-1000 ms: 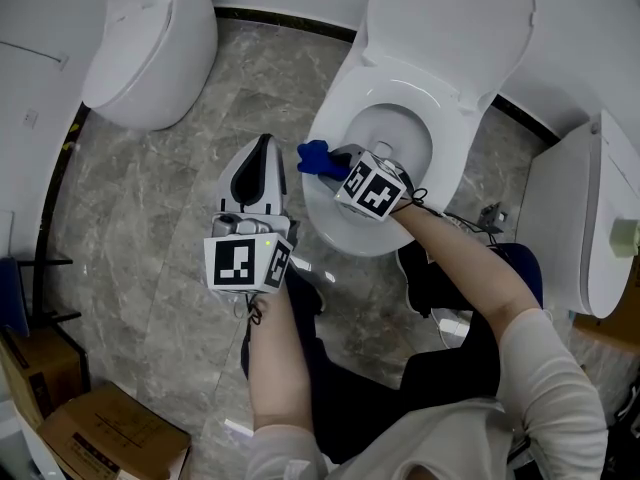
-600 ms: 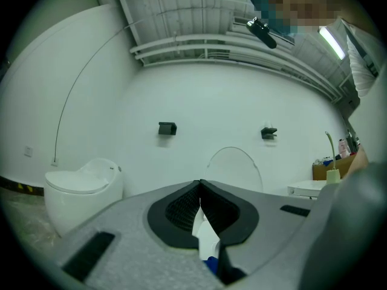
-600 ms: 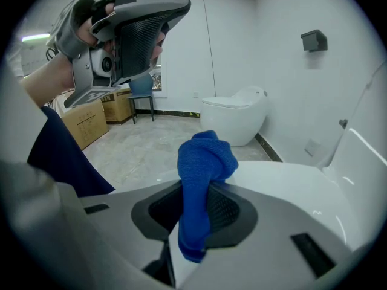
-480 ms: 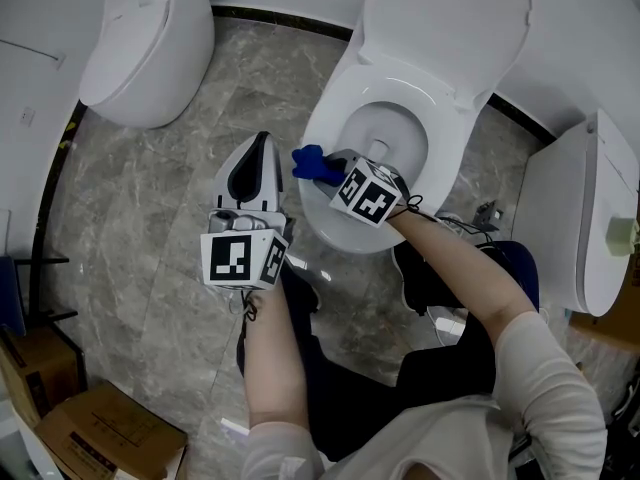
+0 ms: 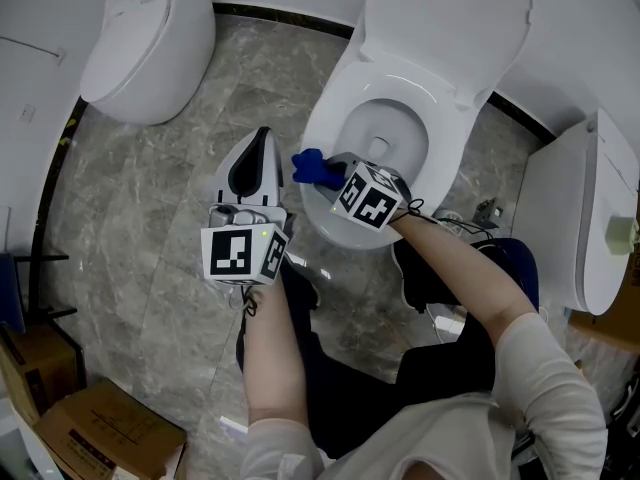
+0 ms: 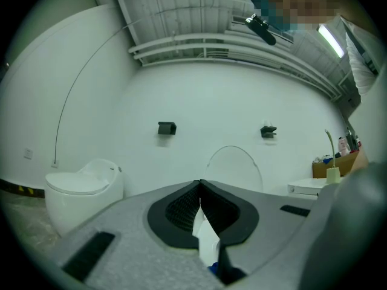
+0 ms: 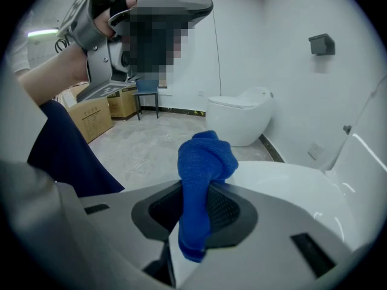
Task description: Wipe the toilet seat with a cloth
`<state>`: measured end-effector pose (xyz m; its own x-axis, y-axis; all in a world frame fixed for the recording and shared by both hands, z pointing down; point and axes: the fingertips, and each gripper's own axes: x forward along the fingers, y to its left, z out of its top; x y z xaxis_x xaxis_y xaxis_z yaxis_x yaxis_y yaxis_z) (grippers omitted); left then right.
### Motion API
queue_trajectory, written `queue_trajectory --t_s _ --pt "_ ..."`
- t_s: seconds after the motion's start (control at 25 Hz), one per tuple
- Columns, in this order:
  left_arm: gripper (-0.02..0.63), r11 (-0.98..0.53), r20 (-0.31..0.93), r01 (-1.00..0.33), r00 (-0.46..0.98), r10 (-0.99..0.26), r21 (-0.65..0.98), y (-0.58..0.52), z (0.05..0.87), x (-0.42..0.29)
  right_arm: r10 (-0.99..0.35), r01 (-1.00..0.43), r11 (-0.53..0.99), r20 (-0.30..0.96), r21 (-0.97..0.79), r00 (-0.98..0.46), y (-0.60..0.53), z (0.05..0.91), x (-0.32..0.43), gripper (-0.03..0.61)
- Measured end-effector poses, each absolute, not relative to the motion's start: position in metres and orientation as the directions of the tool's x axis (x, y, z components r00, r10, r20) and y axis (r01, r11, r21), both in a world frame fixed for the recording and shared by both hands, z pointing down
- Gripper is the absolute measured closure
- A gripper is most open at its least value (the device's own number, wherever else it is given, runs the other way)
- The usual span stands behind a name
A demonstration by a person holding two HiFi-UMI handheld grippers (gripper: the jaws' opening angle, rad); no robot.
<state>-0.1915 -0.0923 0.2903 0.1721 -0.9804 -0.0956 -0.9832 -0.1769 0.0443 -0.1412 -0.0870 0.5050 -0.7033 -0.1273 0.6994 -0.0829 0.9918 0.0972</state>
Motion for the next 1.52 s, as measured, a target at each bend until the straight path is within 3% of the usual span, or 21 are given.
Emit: queue_trajectory --t_s 1.52 --pt "0.604 -0.167 -0.093 -0.986 0.163 -0.982 0.031 -0.081 0.291 -0.197 -0.080 0.003 0.994 0.747 0.109 -0.660 -0.032 0.505 -0.126 0.491"
